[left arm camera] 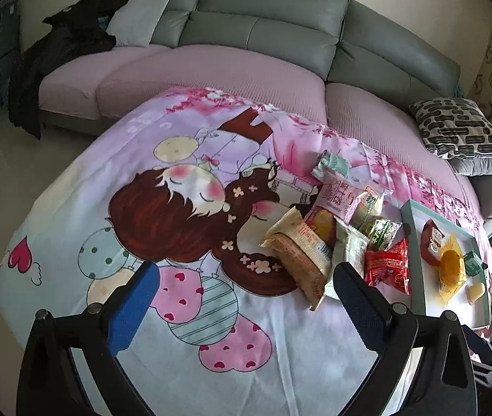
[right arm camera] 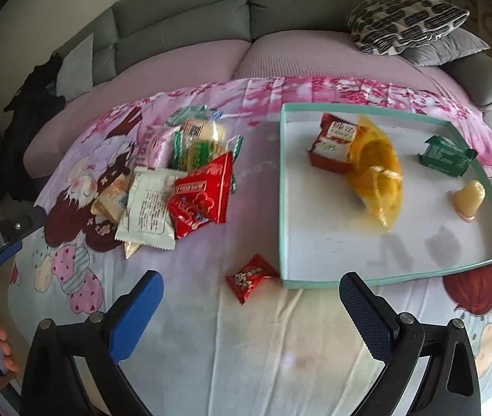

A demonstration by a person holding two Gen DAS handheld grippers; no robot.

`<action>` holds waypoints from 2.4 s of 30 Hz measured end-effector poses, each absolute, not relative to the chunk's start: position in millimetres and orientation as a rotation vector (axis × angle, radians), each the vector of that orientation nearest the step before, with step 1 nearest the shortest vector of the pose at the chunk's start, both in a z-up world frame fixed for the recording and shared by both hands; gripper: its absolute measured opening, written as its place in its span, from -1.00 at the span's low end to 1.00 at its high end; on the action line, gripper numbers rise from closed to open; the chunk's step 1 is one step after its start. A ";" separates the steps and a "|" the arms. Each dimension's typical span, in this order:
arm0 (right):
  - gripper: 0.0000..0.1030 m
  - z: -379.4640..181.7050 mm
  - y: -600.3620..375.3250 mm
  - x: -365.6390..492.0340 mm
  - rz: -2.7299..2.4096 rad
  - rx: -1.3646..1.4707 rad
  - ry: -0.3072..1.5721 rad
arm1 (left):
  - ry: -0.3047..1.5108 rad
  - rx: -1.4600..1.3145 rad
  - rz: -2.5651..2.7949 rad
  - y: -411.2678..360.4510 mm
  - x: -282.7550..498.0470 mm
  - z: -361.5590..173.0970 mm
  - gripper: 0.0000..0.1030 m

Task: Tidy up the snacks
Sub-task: 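Move both grippers back toward the small red candy packet on the cover, then grasp the small red candy packet with the right gripper while the left grasps a biscuit packet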

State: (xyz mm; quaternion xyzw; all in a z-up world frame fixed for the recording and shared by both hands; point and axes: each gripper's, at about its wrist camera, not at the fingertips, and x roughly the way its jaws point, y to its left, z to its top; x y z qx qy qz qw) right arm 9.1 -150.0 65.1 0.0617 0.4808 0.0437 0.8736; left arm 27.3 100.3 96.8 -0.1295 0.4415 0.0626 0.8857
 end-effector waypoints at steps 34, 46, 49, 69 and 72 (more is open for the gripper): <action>-0.07 16.7 -126.4 34.1 0.131 0.146 1.118 | 1.151 -0.248 0.031 84.7 49.6 19.7 0.94; -0.38 9.4 -111.9 52.6 0.133 0.100 1.113 | 1.085 -0.331 0.011 97.4 69.4 35.0 0.94; -0.38 8.6 -111.3 54.0 0.134 0.096 1.112 | 1.065 -0.361 -0.004 94.7 79.5 40.5 0.94; -0.46 12.4 -123.6 46.5 0.147 0.130 1.107 | 1.109 -0.458 -0.010 78.3 108.1 18.6 0.23; -0.47 14.2 -125.8 42.8 0.149 0.138 1.104 | 1.097 -0.478 -0.008 83.2 101.1 19.9 -0.04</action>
